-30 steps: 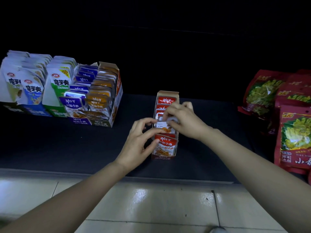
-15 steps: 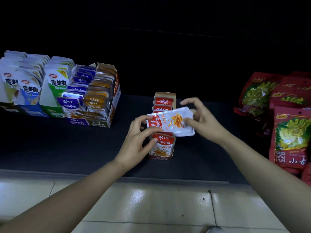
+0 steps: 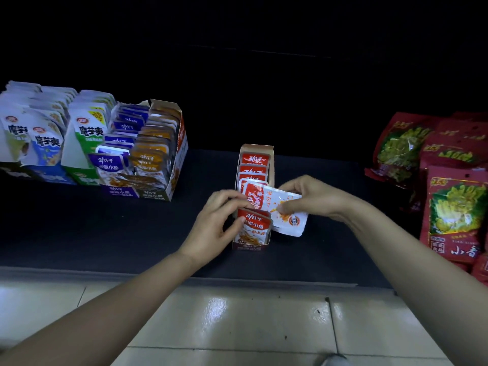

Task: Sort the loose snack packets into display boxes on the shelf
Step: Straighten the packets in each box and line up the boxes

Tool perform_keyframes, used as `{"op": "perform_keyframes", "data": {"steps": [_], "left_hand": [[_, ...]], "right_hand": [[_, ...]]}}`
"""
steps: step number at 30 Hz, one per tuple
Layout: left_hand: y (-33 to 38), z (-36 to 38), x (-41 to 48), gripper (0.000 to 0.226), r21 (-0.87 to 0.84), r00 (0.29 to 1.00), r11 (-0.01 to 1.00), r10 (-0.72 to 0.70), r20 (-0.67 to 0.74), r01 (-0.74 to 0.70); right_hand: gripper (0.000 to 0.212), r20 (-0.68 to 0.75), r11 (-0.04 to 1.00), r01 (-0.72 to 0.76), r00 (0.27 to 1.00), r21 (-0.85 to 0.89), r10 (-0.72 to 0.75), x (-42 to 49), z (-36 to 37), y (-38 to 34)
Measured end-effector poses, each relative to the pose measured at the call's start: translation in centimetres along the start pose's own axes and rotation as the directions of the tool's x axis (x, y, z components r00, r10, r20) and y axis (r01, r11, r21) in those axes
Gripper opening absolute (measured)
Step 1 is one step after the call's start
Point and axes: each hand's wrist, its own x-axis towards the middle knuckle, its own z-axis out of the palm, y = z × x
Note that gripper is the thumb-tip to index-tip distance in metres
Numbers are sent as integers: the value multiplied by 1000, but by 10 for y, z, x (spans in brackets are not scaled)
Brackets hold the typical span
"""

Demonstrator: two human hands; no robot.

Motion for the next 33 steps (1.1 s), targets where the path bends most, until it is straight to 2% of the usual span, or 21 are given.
{"op": "perform_keyframes", "data": {"steps": [1,3,5,7,9,12,15,18,23,26,29,33], "left_hand": [[0,0,0,26,21,1000,1000,16,-11,-16],[0,0,2,26,48,999,999,24,-30,-23],[0,0,2,26,44,999,999,2,-36,0],[0,0,1,27,31,999,999,-26,-28,27],[2,0,0,31,-4,996,996,-89,-20,89],[6,0,-1,37,-94,978,975,-206,-18,203],[8,0,-2,40,-97,978,975,-205,-31,202],[8,0,-2,40,-80,981,979,-190,-26,188],[8,1,0,44,-109,977,972,-212,-34,208],[4,1,1,51,-123,971,966,-233,-48,226],[3,2,0,55,-128,964,960,-258,-62,248],[4,0,1,58,-90,965,965,-252,-76,245]], "right_hand": [[14,-41,1000,1,999,-4,-2,-1,-2,1],[12,-215,989,106,973,103,-82,-2,-3,1],[19,-359,908,274,921,317,-152,-3,1,-2],[31,-407,804,375,895,461,-184,-3,17,-7],[37,-421,806,391,885,444,-198,0,40,-7],[29,-394,855,346,900,387,-186,3,67,-7],[29,-335,827,323,926,460,-175,0,75,-6],[30,-280,847,303,940,436,-192,-3,71,-6],[20,-410,861,342,895,375,-177,-2,56,-2],[18,-400,857,344,899,383,-182,-1,57,-5],[22,-378,854,355,903,381,-207,1,61,-8],[34,-425,842,365,886,398,-183,5,62,-9]]}}
